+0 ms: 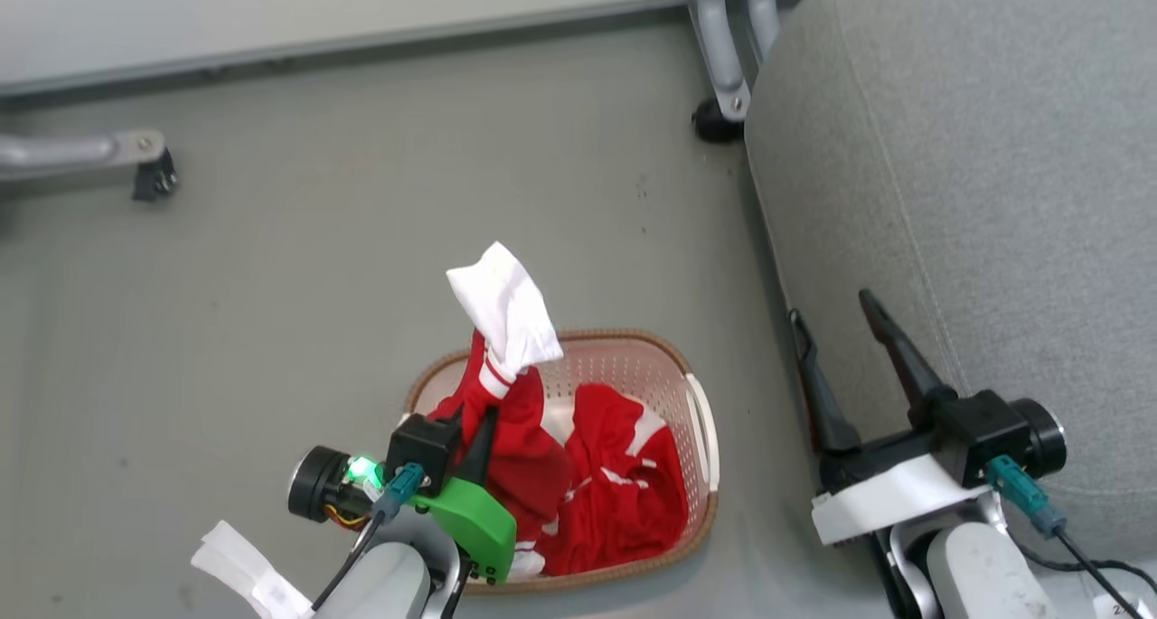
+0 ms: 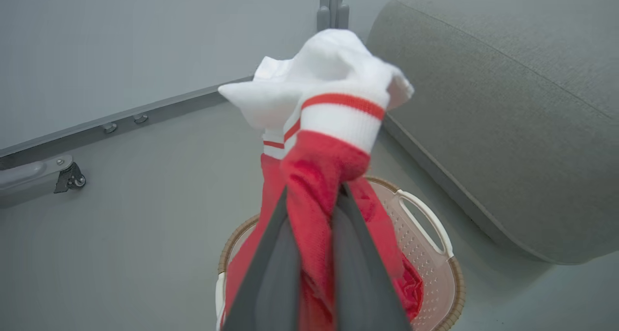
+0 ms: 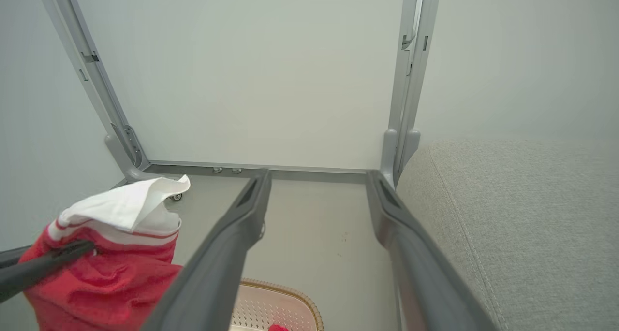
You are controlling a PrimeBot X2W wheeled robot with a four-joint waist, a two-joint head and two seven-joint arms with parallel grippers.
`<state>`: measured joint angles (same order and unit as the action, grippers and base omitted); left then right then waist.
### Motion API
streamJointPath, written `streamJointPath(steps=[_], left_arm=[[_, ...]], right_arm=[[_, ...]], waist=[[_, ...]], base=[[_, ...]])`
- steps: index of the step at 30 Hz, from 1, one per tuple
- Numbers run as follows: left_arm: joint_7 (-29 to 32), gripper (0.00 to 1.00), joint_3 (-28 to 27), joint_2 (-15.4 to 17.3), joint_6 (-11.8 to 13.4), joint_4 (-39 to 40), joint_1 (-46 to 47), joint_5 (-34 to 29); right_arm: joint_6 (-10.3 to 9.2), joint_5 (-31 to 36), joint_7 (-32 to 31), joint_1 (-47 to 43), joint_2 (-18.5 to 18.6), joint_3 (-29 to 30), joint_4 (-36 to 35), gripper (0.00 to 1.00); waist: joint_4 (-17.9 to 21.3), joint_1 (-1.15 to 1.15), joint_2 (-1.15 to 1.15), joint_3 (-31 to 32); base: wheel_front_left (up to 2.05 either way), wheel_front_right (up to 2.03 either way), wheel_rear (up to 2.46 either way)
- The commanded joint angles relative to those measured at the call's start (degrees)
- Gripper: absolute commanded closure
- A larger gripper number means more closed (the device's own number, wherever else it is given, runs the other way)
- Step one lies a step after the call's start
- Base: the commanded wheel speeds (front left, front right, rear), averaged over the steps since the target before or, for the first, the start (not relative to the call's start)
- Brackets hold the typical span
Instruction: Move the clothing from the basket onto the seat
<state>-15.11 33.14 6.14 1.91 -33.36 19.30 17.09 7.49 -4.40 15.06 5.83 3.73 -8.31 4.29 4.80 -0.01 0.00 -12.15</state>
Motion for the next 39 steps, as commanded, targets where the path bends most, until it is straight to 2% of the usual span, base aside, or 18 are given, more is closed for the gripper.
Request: streamJointPath(steps=[1,11,19,31,39], left_arm=[[-0.1,1.0,-0.9,-0.3,-0.5,1.6,-1.2,-0.9],[-0.1,1.0,-4.4,-1.6,-2.8,12.5,-1.2,-3.9],[0.3,1.0,-2.8,-2.6,-5.3,14.6,3.3,-2.4],[3.8,1.0,0.1,-3.1,-4.1,16.1,7.6,0.9],[4.9,1.0,3.3,-3.2,-3.6,16.1,9.2,1.6]], right_arm=[[0.0,-0.5,0.2,-1.3,0.3,-0.5,0.4,0.0],[0.0,-2.6,0.2,-4.5,1.1,-4.1,1.2,0.0],[0.0,-6.1,0.2,-5.3,0.4,-4.7,0.8,0.0],[0.0,-6.4,0.2,-4.1,1.6,-8.1,0.6,0.0],[0.0,-8.0,0.2,-0.3,1.9,-14.6,-1.6,0.0]], waist=[[-1.3,0.01,0.0,7.0],[-0.8,0.01,0.0,10.8],[-1.0,0.01,0.0,12.2],[-0.6,0.01,0.0,11.7],[-0.7,0.01,0.0,11.2]], base=[[0.0,0.0,0.0],[0.0,0.0,0.0],[0.0,0.0,0.0],[0.0,0.0,0.0],[0.0,0.0,0.0]])
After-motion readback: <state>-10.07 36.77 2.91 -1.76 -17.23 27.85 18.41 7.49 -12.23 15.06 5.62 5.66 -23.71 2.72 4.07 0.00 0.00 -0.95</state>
